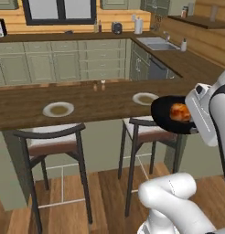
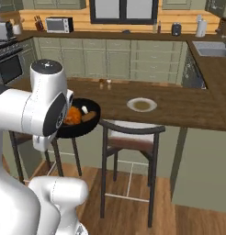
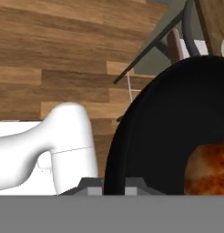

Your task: Pick the chicken drumstick and mushroom from their plates and place them in the bowl. Then put the bowl in the fridge.

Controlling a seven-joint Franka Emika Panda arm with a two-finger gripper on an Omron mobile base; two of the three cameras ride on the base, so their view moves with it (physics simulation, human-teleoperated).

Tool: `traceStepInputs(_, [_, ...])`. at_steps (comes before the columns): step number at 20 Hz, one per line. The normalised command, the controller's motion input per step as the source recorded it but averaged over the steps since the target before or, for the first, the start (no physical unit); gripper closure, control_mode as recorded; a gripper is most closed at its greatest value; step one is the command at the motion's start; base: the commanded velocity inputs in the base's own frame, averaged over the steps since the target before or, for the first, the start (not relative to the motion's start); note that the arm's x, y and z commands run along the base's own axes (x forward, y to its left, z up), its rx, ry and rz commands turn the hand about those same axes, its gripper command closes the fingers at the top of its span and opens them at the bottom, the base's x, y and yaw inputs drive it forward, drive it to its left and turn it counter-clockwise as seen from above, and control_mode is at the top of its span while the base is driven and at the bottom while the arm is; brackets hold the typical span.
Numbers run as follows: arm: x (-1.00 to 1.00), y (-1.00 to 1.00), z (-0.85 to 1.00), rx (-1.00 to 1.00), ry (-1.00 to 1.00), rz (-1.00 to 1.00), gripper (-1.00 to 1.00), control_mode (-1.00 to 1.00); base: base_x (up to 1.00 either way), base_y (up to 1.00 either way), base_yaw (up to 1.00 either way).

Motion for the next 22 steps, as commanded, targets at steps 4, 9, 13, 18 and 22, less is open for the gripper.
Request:
traceStepInputs(4, [0.0, 0.0, 0.0, 0.0, 0.0, 0.0, 1.0, 1.0, 0.0, 1.0, 0.0])
traceStepInputs(9, [0.0, 0.0, 0.0, 0.0, 0.0, 0.0, 1.0, 1.0, 0.09, 1.0, 0.0])
traceStepInputs(13, [0.0, 0.0, 0.0, 0.0, 0.0, 0.0, 1.0, 1.0, 0.11, 1.0, 0.02])
traceStepInputs(18, [0.0, 0.0, 0.0, 0.0, 0.0, 0.0, 1.0, 1.0, 0.25, 1.0, 0.02])
traceStepInputs(22, [0.0, 0.0, 0.0, 0.0, 0.0, 0.0, 1.0, 1.0, 0.4, 1.0, 0.01])
